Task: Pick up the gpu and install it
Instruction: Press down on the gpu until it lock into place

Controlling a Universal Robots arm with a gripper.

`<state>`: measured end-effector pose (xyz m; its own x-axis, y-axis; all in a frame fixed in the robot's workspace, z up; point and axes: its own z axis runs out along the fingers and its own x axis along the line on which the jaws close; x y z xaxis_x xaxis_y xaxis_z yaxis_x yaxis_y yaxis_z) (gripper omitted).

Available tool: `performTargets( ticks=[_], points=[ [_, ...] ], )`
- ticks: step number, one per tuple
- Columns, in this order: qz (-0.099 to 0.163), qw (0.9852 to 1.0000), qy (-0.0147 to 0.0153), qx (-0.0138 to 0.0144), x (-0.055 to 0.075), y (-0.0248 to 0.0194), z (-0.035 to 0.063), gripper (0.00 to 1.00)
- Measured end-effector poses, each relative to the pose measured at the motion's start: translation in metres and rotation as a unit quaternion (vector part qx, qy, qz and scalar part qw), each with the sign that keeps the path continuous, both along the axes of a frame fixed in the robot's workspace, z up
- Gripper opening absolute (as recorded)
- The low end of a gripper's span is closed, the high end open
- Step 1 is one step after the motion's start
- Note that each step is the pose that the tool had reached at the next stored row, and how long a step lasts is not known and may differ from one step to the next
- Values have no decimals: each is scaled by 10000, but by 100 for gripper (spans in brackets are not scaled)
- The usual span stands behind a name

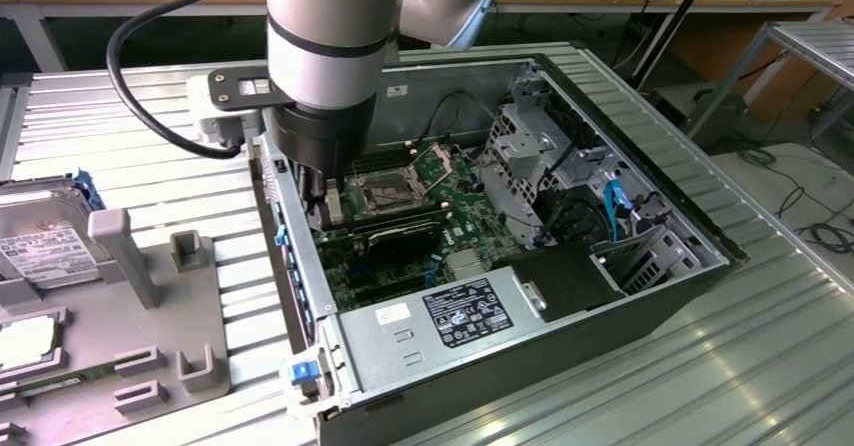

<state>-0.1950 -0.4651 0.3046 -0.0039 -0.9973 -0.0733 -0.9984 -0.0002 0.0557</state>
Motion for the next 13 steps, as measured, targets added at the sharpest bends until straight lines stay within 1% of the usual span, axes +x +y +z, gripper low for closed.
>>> performTargets(
  ticks=[1, 4, 5, 6, 9, 11, 12, 13],
  points=[
    [0, 10000, -12, -1, 0, 0, -2, 11],
    [0, 10000, -14, 0, 0, -1, -3, 11],
    [-2, 10000, -6, 5, 0, -1, 3, 11],
    [-5, 10000, 12, 14, 1, 0, 12, 11],
    [-10, 10000, 46, 23, 1, -2, 19, 11],
    [-21, 10000, 45, 22, 0, -4, 19, 11],
    [-24, 10000, 50, 25, 1, -4, 20, 11],
    [-23, 10000, 61, 30, 3, -5, 27, 11]
  ],
)
